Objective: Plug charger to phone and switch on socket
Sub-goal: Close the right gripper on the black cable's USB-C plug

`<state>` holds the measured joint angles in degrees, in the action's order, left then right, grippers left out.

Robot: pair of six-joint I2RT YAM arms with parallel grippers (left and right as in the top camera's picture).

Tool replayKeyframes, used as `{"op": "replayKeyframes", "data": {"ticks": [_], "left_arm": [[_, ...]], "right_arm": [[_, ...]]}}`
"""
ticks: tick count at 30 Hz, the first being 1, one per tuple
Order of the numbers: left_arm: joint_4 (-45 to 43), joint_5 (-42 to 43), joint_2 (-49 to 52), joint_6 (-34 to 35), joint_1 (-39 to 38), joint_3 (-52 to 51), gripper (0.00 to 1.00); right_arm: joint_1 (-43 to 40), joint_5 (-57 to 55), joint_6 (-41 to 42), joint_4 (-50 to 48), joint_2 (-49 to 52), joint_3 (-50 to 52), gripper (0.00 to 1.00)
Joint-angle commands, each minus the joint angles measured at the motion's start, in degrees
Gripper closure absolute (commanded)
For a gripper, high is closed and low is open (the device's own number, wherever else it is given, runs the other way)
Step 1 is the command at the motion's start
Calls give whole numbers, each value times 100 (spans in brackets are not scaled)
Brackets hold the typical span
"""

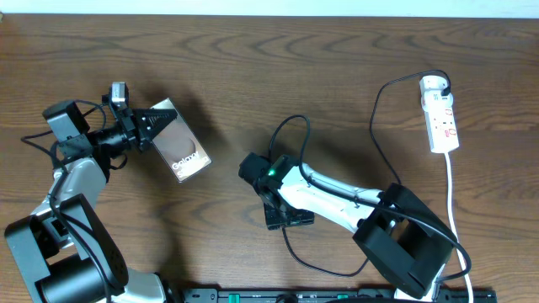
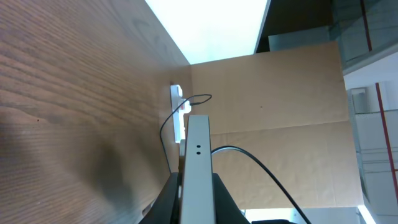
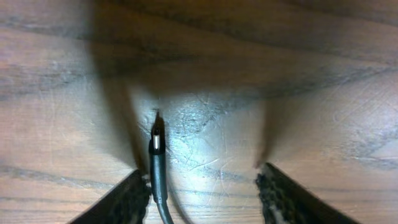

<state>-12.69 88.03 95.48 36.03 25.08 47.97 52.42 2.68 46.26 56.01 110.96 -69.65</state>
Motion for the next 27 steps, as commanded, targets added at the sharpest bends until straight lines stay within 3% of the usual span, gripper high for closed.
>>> {"op": "replayKeyframes", "data": {"ticks": [1, 6, 20, 22, 27], "left_arm": [[-20, 212, -7, 70, 31, 11, 93], [-20, 212, -7, 72, 31, 11, 93], [-17, 212, -7, 138, 31, 11, 93], [-17, 212, -7, 138, 31, 11, 93], [-17, 212, -7, 138, 31, 11, 93]], "right_arm": [[173, -107, 46, -46, -2, 2, 53], [195, -109, 44, -59, -2, 2, 71], [195, -109, 44, -87, 9, 2, 88], [195, -129, 44, -98, 9, 2, 86], [168, -173, 48, -122, 9, 2, 61]]}}
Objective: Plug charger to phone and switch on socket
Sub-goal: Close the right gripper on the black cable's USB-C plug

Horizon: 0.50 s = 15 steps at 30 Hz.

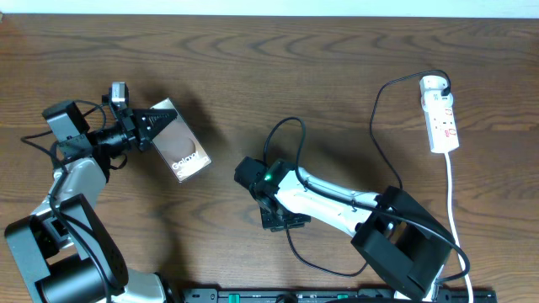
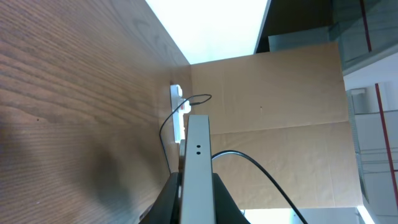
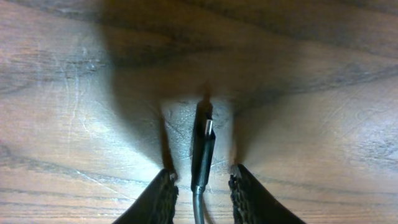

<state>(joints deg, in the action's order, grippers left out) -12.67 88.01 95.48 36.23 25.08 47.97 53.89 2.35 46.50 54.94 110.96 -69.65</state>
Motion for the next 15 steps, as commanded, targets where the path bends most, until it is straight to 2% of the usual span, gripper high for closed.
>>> {"op": "replayKeyframes", "data": {"ticks": [1, 5, 8, 12, 15], "left_arm": [[-20, 214, -7, 118, 31, 9, 93], [-20, 214, -7, 116, 31, 11, 93], [-20, 214, -7, 116, 31, 9, 92], [-20, 214, -7, 116, 31, 9, 92], [-20, 214, -7, 116, 31, 9, 93]], "right_arm": [[11, -146, 24, -33, 9, 2, 61], [-85, -203, 24, -243, 9, 2, 63], [-136, -225, 127, -278, 22, 2, 69], [-140, -219, 131, -278, 131, 2, 70], [-142, -168, 127, -264, 201, 2, 76]]}}
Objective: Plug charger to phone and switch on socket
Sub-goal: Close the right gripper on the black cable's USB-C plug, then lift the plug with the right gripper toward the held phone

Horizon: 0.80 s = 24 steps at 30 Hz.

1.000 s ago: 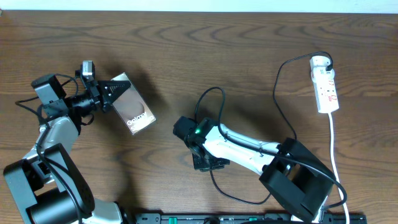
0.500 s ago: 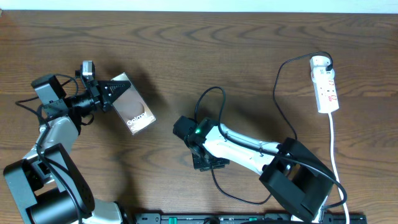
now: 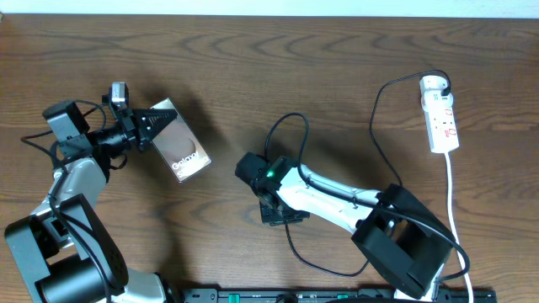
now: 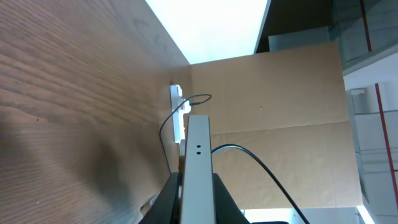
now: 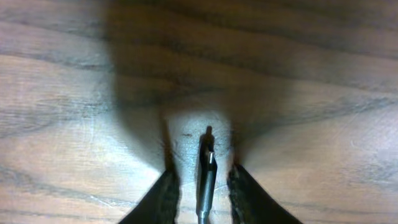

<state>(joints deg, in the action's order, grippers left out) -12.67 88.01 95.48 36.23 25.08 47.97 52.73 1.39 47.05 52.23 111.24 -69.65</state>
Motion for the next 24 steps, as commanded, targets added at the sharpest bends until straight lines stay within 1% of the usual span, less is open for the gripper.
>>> {"op": "replayKeyframes", "data": {"ticks": [1, 13, 18, 21, 24], "left_arm": [[-20, 214, -7, 118, 31, 11, 92], [-20, 214, -7, 116, 31, 9, 93], [-20, 214, -7, 114, 31, 11, 92], [-20, 214, -7, 114, 31, 11, 93], [-20, 214, -7, 114, 31, 9, 93]], "right_arm": [[-24, -42, 72, 11, 173, 2, 76], [-13, 114, 72, 199, 173, 2, 76], [-13, 114, 74, 192, 173, 2, 86], [-13, 111, 72, 181, 173, 2, 99], [-15, 107, 72, 166, 173, 2, 99]]}}
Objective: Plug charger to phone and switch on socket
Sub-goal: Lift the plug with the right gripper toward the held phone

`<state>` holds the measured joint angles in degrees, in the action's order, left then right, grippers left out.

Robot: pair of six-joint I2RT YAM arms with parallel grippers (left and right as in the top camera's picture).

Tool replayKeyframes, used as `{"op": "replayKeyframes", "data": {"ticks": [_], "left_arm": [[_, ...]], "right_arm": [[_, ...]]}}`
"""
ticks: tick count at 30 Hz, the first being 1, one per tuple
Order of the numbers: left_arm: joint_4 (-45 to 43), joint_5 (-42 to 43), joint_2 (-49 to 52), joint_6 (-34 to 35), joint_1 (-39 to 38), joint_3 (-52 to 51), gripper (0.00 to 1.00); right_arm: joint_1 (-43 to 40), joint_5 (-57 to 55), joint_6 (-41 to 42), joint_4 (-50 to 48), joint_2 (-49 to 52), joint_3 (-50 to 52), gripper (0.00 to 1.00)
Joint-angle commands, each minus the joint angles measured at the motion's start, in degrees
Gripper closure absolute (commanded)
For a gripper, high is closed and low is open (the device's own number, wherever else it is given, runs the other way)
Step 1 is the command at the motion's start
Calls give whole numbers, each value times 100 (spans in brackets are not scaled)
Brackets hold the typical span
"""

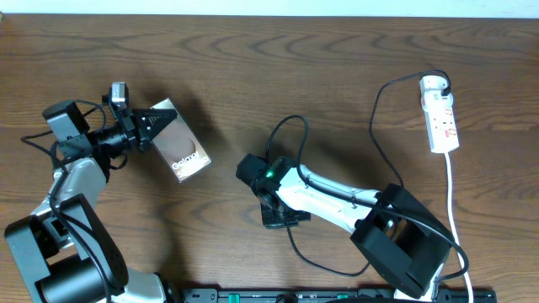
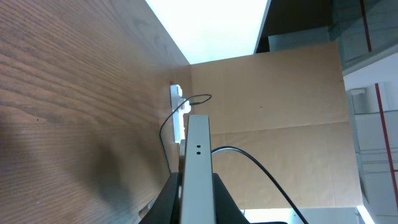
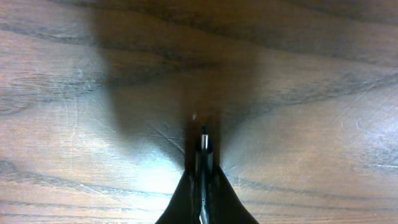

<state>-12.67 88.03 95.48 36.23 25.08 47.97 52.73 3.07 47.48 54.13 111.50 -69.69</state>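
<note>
My left gripper (image 1: 145,126) is shut on the phone (image 1: 178,150), a brown and white slab tilted on the table at the left; in the left wrist view its white edge (image 2: 198,155) stands between the fingers. The black charger cable (image 1: 286,126) loops over the table's middle. Its metal plug tip (image 3: 203,142) pokes out past my right gripper (image 3: 202,177), which is shut on the plug just above the wood. The white socket strip (image 1: 440,114) lies at the far right, cable plugged in at its top end.
A white lead (image 1: 453,210) runs down from the socket strip along the right edge. My right arm (image 1: 337,198) stretches across the lower middle. A black rail (image 1: 320,295) lines the table's front edge. Bare wood lies between the phone and the plug.
My right gripper's fingers, narrowly apart on either side of the plug then, are now pressed together on it. The left gripper and phone have not moved.
First my right gripper stood wide open over the table, the plug beside its left finger. Then its fingers had narrowed with the plug centred between them, then they stood nearer still, and now they pinch it. The left gripper held the phone throughout.
</note>
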Motion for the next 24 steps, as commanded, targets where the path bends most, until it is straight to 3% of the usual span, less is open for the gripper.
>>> {"op": "replayKeyframes", "data": {"ticks": [1, 7, 10, 14, 18, 20, 24], "left_arm": [[-20, 212, -7, 114, 31, 9, 93], [-20, 212, -7, 114, 28, 9, 92], [-20, 212, -7, 114, 28, 9, 93], [-22, 212, -7, 111, 28, 9, 93], [-20, 212, -7, 114, 28, 9, 93], [-20, 212, -7, 140, 28, 9, 93], [-20, 212, -7, 269, 22, 9, 93]], "right_arm": [[-20, -63, 28, -42, 146, 7, 99], [-289, -48, -269, 151, 142, -299, 99], [-605, 428, -984, 448, 133, -765, 99], [-1056, 2636, -2758, 520, 131, -1390, 99], [-1541, 7093, -5930, 688, 131, -1668, 99], [-1670, 7796, -6824, 1003, 133, -1665, 99], [-1742, 7790, -7750, 1384, 133, -1620, 99]]}}
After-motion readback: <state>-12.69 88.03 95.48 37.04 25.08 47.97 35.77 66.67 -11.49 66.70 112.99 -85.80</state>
